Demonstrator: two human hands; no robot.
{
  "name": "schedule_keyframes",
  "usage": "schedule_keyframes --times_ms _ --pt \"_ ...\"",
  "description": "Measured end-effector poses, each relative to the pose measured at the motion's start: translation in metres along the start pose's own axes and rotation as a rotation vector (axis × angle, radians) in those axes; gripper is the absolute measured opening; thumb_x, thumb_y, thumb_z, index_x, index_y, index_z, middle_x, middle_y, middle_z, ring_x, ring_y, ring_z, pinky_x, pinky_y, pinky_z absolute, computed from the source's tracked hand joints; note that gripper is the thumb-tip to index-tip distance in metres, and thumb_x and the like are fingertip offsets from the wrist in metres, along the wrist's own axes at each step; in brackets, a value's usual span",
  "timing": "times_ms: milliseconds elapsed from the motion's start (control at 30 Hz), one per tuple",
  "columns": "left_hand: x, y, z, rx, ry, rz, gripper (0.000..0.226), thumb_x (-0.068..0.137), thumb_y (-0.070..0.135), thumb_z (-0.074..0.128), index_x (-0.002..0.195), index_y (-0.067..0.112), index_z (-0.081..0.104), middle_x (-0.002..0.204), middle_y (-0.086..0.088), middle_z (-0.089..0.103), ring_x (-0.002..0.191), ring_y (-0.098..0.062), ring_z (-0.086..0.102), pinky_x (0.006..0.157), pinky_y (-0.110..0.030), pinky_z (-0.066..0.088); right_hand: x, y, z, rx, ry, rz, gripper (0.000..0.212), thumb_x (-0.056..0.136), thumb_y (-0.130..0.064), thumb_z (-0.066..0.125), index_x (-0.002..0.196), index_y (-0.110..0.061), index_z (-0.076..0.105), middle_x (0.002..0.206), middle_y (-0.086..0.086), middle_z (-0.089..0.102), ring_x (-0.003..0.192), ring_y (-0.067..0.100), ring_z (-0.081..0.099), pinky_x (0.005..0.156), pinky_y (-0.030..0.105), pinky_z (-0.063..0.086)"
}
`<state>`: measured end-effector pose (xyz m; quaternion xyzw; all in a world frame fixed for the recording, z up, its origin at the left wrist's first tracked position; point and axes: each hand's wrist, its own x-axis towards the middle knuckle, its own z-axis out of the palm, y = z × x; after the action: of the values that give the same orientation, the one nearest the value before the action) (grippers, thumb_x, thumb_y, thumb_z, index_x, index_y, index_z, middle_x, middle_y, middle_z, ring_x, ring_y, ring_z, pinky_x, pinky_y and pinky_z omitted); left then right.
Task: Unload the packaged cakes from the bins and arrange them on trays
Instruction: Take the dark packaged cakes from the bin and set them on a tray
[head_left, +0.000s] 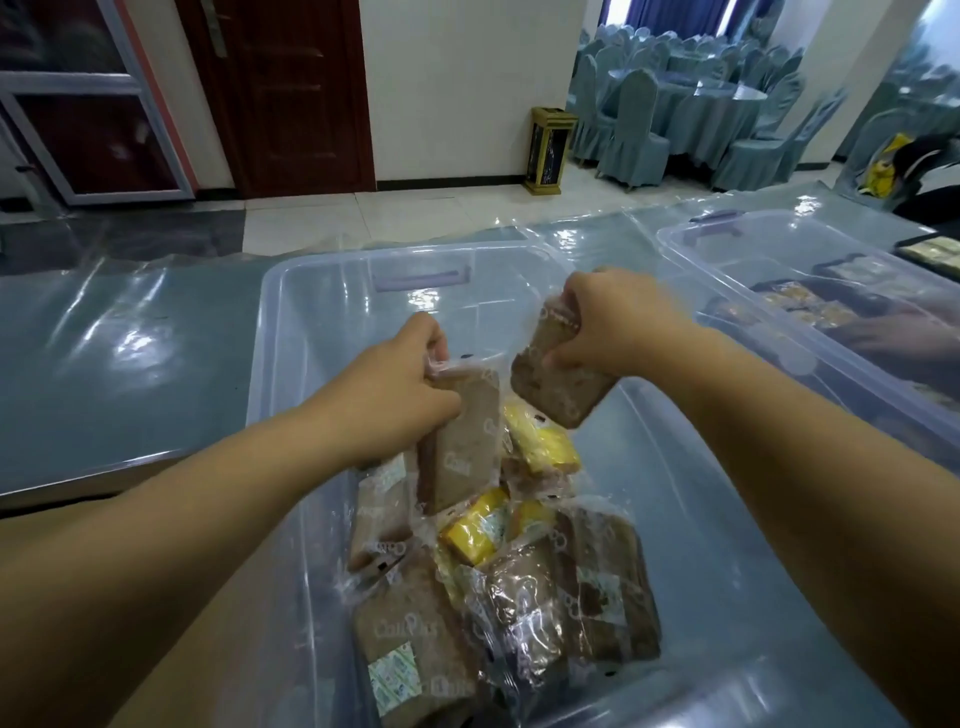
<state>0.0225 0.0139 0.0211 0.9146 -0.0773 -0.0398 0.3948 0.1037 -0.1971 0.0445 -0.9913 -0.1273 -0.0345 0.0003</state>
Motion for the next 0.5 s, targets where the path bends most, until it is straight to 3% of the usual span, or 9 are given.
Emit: schedule_keyframes --times_ms 100,233,367,500 --pt "-0.002 0.021 0.011 -0.091 -0.143 -0.006 0.046 0.075 0.011 0.068 0.109 0.032 0.045 0.071 -0.007 0.061 0.049 -0.013 0.058 0.040 -0.030 0.048 -0.011 0.007 -0.009 0.057 0.033 0.057 0.055 0.066 -0.050 0.077 0.105 -0.019 0.053 0.097 0.004 0.058 0.089 0.024 0.055 0.078 0.044 0.052" --pt "-0.003 0.041 0.031 -0.104 -0.337 -0.069 0.035 0.073 0.006 0.075 0.098 0.024 0.059 0.088 -0.014 0.066 0.069 -0.031 0.067 0.064 -0.047 0.059 -0.022 0.018 -0.012 0.130 0.057 0.124 0.045 0.067 -0.046 0.075 0.097 -0.020 0.053 0.090 0.001 0.057 0.084 0.023 0.055 0.073 0.041 0.051" --pt "-0.003 0.057 0.024 -0.039 -0.294 -0.014 0.025 0.075 0.011 0.072 0.095 0.019 0.059 0.088 -0.014 0.066 0.076 -0.034 0.068 0.067 -0.050 0.057 -0.030 0.025 -0.011 0.201 0.041 0.132 0.038 0.069 -0.042 0.074 0.093 -0.022 0.053 0.086 0.000 0.056 0.079 0.020 0.054 0.069 0.039 0.051" --pt "-0.001 0.067 -0.004 -0.196 -0.260 -0.005 0.021 0.078 0.006 0.067 0.097 0.011 0.061 0.084 -0.012 0.068 0.067 -0.025 0.069 0.052 -0.030 0.058 -0.031 0.027 -0.011 0.226 0.065 0.109 0.034 0.074 -0.044 0.068 0.095 -0.021 0.054 0.086 0.000 0.056 0.081 0.021 0.054 0.073 0.041 0.051"
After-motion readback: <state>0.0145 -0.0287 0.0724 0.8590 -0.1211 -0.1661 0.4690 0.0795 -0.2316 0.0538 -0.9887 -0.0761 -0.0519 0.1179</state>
